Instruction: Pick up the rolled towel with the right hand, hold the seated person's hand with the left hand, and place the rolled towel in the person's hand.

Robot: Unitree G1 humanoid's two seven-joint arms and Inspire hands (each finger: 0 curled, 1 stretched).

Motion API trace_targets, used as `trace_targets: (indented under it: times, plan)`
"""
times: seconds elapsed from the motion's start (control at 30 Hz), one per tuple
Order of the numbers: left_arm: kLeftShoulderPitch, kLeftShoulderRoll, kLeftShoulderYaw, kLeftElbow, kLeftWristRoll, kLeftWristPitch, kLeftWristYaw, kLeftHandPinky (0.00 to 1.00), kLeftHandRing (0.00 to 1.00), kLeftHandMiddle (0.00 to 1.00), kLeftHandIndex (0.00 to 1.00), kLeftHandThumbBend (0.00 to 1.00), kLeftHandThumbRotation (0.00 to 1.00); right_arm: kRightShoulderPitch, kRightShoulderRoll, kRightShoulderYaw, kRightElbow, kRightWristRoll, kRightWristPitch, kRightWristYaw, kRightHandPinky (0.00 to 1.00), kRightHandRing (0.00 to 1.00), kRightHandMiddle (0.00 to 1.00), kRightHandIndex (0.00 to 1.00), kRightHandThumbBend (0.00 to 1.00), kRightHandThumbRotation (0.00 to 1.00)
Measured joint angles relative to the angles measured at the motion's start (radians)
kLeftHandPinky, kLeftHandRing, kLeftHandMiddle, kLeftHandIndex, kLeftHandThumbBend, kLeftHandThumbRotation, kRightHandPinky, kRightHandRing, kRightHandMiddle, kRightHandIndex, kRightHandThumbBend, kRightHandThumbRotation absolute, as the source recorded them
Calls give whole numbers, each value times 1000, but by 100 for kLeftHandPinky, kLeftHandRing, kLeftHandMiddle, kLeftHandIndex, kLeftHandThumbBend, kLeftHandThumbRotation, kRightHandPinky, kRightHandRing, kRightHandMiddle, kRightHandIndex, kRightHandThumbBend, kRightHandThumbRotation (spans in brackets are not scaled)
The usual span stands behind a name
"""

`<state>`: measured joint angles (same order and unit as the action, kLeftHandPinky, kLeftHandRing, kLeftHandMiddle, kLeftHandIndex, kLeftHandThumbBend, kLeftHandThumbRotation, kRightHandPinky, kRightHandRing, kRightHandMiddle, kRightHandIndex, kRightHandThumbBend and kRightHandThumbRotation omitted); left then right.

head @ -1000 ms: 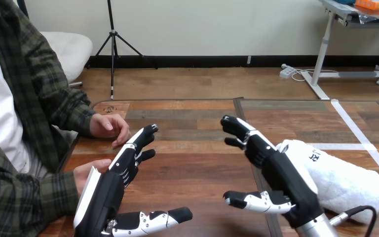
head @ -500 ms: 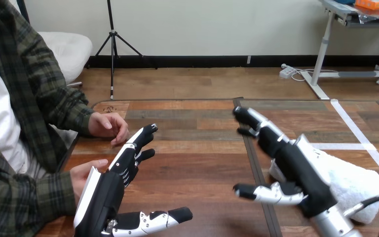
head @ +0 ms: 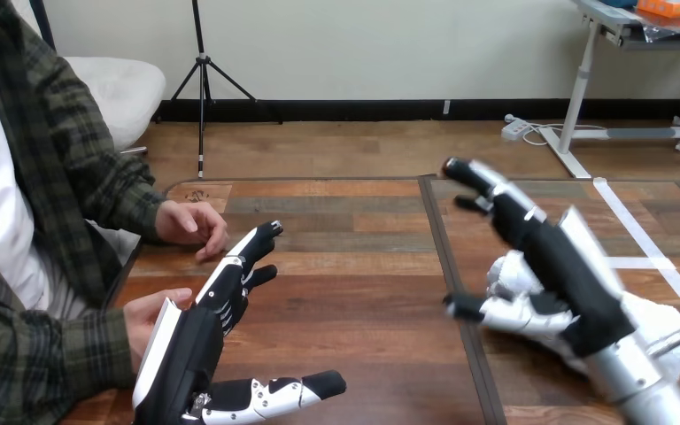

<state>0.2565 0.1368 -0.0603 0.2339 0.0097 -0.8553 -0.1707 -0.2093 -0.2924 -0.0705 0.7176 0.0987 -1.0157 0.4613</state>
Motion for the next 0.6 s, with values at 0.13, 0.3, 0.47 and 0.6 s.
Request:
trace_targets:
  times: [0.13,0.3,0.47,0.6]
  plan:
    - [0,-1,0,0,1,0,0,86,94,95,90,100,17,0,-26,-9,-44,-25,45,-25,91,97,93,92,100,52]
    - [0,-2,0,0,6,0,2,86,94,94,90,100,18,3,-70,-21,-122,-77,127,-59,91,98,92,93,100,53]
    - [0,-4,0,0,8,0,2,86,94,94,89,100,19,12,-116,-28,-204,-116,215,-74,91,98,93,94,100,55]
    - [1,-6,0,0,8,0,2,86,93,94,89,100,19,26,-149,-33,-272,-139,289,-76,92,98,93,95,100,55]
